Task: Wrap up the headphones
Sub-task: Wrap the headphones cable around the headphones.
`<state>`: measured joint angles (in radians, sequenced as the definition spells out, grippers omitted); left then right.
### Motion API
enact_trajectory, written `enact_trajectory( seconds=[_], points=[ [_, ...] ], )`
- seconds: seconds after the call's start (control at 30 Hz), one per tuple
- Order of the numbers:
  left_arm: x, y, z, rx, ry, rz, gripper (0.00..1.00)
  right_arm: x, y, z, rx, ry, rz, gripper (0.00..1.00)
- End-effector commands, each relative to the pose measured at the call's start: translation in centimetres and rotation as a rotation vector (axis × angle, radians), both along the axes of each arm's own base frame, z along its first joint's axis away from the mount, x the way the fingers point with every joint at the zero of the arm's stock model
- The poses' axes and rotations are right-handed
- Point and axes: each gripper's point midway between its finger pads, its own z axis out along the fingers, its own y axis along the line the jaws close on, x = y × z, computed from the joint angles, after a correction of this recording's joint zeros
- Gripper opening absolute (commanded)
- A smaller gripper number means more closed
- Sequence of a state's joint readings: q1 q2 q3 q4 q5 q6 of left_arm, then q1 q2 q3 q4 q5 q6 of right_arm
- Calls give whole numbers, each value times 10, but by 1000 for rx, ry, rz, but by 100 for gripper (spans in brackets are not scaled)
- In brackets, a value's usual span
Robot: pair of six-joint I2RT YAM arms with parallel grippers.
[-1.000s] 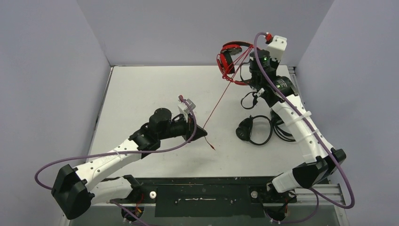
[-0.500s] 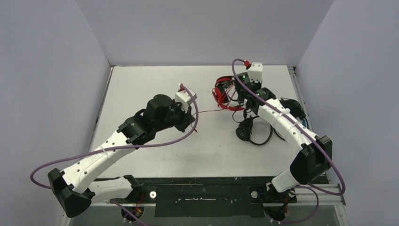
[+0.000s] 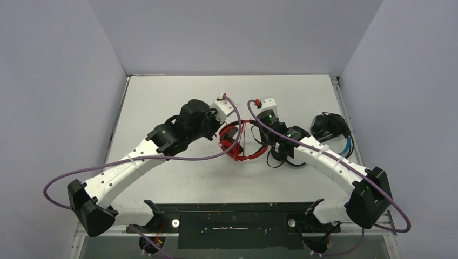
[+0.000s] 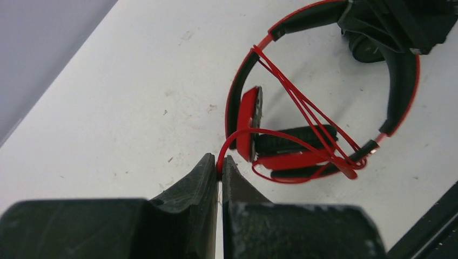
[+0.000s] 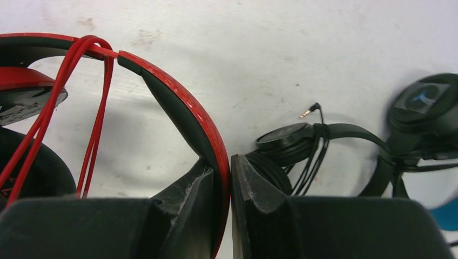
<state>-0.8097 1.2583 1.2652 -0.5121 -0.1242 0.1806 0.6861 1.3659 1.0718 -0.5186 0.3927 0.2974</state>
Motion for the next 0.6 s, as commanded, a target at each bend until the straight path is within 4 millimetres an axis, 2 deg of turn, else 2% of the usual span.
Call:
enact_trajectory(
  seconds=[0.0,0.3,0.43,0.57],
  points=[
    [19,-9,29,3,-167,-48,0,-8,47,45,208,-109,211,0],
    [22,-24,22,-30,-166,-170,0,-51,81,53,243,-39,462,0],
    [31,-21,13,-84,-105,-189,0,-69,93,61,281,-31,547,0],
    [42,-12,6,-165,-38,-177,0,-75,97,72,312,-34,570,0]
  ],
)
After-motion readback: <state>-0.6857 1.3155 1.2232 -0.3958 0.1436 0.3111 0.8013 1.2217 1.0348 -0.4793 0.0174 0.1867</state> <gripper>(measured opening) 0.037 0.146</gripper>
